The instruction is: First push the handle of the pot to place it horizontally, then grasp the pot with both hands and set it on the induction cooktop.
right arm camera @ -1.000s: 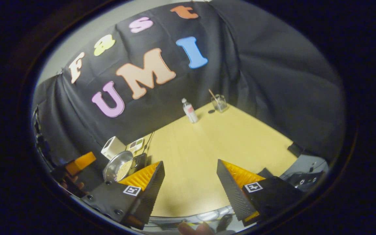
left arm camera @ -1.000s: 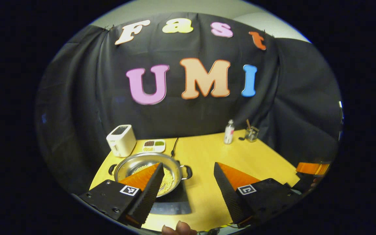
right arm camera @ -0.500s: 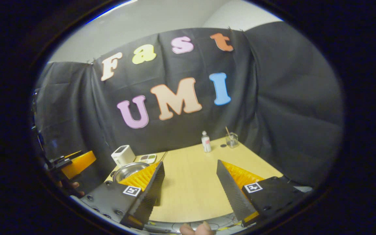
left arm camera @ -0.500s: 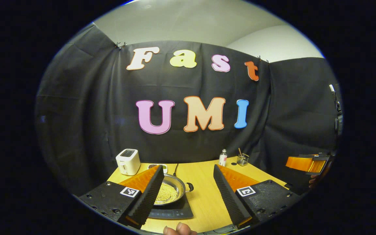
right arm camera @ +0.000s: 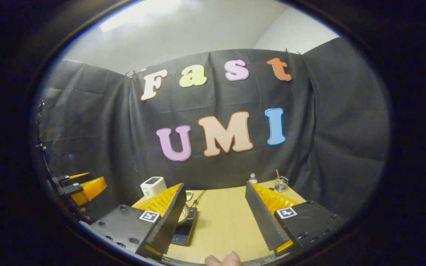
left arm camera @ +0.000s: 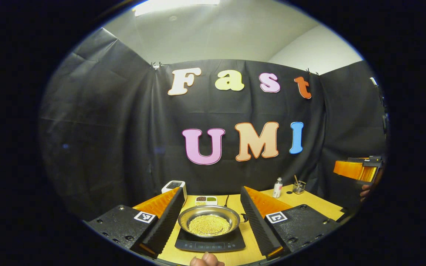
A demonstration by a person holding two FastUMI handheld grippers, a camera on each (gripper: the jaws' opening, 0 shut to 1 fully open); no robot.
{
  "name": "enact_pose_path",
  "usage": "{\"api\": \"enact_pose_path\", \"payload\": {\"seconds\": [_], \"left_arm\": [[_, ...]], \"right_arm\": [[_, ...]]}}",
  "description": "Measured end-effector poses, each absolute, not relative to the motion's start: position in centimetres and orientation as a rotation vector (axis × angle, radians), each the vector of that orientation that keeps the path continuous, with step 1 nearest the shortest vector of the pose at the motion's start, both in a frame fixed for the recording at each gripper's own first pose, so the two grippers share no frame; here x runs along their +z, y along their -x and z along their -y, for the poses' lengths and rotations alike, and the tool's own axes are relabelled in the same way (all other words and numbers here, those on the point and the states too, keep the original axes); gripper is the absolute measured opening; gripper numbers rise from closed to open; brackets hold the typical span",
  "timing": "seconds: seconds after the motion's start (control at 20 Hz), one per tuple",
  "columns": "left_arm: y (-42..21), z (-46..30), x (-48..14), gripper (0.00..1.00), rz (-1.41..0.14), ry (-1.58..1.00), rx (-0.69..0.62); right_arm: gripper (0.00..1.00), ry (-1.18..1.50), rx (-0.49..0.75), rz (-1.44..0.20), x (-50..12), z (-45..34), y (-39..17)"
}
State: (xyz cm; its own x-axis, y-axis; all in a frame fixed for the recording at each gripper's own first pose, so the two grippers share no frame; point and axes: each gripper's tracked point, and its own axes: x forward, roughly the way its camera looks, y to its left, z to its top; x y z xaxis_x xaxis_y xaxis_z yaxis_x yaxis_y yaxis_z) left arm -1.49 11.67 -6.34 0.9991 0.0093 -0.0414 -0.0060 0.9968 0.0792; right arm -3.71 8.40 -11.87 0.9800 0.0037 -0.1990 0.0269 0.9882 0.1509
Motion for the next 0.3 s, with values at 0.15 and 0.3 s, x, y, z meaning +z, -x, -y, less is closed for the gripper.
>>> {"api": "enact_pose_path", "payload": {"seconds": [0.15, 0.3], "left_arm": [[0.5, -7.5, -6.1, 0.88, -0.037, -0.051, -0.031], [-0.7, -4.6, -5.3, 0.93, -0.018, -0.029, -0.032]], "right_arm": [[0.88, -0.139, -0.013, -0.177, -11.4, -5.5, 3.1], [0.88, -0.144, -0.023, -0.159, -11.0, -2.0, 2.7]]}}
